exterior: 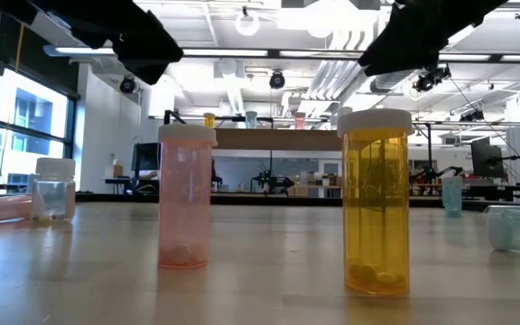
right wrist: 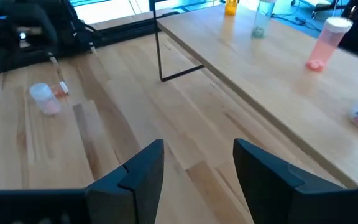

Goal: Pick and place medicine bottles onto shelf by color
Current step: Put the bottom pink pill bottle on the shelf

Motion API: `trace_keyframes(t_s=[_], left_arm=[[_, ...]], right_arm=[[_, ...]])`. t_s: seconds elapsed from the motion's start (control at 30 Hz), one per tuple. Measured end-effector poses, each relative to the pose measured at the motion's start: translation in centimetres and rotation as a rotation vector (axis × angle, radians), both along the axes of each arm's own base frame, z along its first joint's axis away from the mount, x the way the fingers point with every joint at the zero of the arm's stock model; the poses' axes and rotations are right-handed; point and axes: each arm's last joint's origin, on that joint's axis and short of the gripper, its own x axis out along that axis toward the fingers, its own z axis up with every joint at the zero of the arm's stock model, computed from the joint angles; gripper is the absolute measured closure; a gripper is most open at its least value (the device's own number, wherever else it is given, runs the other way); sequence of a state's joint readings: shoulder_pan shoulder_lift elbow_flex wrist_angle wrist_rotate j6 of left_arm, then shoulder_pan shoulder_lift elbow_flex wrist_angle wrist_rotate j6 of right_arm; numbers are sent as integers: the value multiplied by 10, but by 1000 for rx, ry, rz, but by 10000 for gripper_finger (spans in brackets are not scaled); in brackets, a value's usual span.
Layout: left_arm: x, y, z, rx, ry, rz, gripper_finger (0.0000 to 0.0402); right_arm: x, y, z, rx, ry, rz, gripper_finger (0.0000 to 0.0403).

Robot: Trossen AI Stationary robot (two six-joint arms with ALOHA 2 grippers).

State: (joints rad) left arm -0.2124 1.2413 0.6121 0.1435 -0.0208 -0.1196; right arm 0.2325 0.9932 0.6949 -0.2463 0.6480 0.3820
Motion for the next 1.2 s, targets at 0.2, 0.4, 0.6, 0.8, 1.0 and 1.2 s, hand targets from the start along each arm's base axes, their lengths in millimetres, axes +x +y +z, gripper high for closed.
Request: trace_keyframes(t_s=[0.2,0.4,0.6,0.8,1.0,1.2], left_arm=[[10,-16,-11,-4,-21,-47,238],[22,-27,-29,32,-34,-96,210],[32,-41,-49,31,-41,-131,178],[46,-54,-58,38,-15,-158,173],[62,-67,-65,43,8,-180,176],[69,-69,-71,40,47,-166,176]], right_arm=[[-1,4,0,3,-13,-1,219],[-2,8,1,6,-26,-18,219],[-2,11,1,5,-24,-3,219],[-3,10,0,1,-18,-2,219],[-3,10,-1,-3,-2,-2,219],[-4,10,-1,-4,3,-1,219]])
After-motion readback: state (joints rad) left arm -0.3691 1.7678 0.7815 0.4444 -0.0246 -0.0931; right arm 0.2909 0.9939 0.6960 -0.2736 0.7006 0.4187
